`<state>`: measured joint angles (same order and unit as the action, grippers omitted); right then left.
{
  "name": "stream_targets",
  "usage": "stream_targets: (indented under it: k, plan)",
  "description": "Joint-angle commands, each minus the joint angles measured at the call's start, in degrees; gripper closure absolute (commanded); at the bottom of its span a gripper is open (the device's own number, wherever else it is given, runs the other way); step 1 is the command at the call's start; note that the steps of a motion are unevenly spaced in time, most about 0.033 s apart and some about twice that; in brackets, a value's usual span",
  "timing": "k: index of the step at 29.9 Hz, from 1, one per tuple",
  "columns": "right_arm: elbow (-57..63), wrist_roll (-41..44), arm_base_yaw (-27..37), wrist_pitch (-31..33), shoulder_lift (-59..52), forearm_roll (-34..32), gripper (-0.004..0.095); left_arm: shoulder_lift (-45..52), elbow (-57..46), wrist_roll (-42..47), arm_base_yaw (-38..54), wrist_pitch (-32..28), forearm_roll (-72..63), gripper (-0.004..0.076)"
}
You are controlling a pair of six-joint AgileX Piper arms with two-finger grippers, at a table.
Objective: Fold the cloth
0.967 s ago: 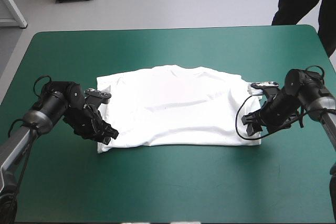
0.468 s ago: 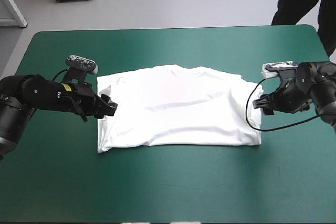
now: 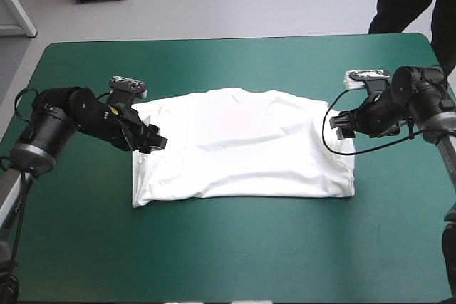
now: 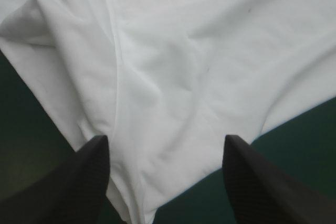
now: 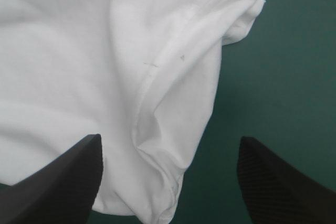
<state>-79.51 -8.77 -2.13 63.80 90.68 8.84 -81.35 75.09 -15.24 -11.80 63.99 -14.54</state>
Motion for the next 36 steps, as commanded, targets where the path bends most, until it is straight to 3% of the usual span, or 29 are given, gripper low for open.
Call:
stream_targets:
  k: [1, 7, 22, 36]
  plan:
    - [-1.94, -0.85, -0.07, 0.03, -0.73, 1.66, 0.0236, 1.10, 1.03, 1.39, -0.04, 1.55, 0.90, 0.0263]
    - [-1.84, -0.85, -0.07, 2.28, -0.59, 0.88, 0.0236, 0.97, -3.06, 4.44, -0.04, 6.42, 6.34, 0.0263]
    - [3.71, -0.61, -0.07, 5.83, -5.39, 0.26, 0.0236, 0.97, -14.54, 4.17, -0.04, -1.72, 8.95, 0.0262]
    - [21.15, 0.76, -0.07, 1.82, -19.90, -3.35, 0.0236, 0.97, -16.99, 4.17, -0.04, -3.71, 9.47, 0.0252]
